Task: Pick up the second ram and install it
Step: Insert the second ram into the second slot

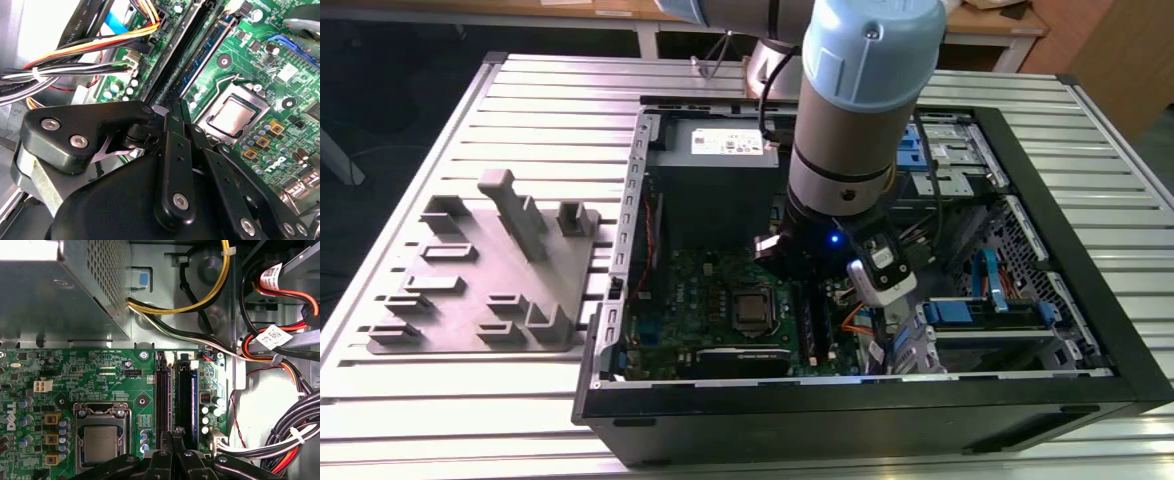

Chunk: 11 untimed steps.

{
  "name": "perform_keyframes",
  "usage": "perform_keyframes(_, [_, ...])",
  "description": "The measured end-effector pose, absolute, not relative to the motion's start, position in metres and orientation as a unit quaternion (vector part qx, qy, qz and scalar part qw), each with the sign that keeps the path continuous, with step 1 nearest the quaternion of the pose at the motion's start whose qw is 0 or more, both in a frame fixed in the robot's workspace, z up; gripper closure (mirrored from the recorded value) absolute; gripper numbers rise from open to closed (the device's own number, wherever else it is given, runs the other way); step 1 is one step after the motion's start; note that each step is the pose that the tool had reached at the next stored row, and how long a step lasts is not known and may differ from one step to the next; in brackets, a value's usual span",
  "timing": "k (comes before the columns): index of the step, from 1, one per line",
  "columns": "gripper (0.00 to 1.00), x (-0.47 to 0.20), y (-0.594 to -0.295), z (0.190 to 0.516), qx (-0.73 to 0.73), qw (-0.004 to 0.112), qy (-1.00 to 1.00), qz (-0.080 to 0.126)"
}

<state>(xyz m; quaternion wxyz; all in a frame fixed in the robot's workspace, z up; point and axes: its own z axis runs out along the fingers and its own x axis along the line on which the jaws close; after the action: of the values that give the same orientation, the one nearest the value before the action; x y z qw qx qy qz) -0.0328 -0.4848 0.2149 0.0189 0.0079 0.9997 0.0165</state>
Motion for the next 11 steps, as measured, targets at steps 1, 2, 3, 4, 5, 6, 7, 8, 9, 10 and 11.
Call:
perform_keyframes(1, [0.92, -0.0328, -0.4848, 0.2149, 0.008, 0.019, 1.0, 0.017])
perform_keyframes(2, [0.92, -0.0328, -0.4848, 0.2149, 0.008, 0.019, 1.0, 0.017])
perform_keyframes(3, [0.92, -0.0328, -0.4847, 0.2148, 0.008, 0.019, 1.0, 0.017])
perform_keyframes(4, [0.92, -0.0328, -0.4847, 0.2148, 0.008, 0.019, 1.0, 0.017])
perform_keyframes(5, [0.92, -0.0328, -0.4847, 0.2148, 0.008, 0.019, 1.0, 0.017])
perform_keyframes(6, [0.92, -0.0327, -0.4847, 0.2147, 0.008, 0.019, 1.0, 0.017])
perform_keyframes(7, [0.91, -0.0327, -0.4846, 0.2144, 0.008, 0.019, 1.0, 0.017])
perform_keyframes(8, [0.91, -0.0327, -0.4846, 0.2144, 0.008, 0.019, 1.0, 0.017])
perform_keyframes(9, [0.91, -0.0327, -0.4847, 0.2145, 0.008, 0.019, 1.0, 0.017])
perform_keyframes(10, [0.84, -0.0327, -0.4847, 0.2146, 0.008, 0.019, 1.0, 0.017])
perform_keyframes(11, [0.84, -0.0328, -0.4848, 0.2147, 0.008, 0.019, 1.0, 0.017])
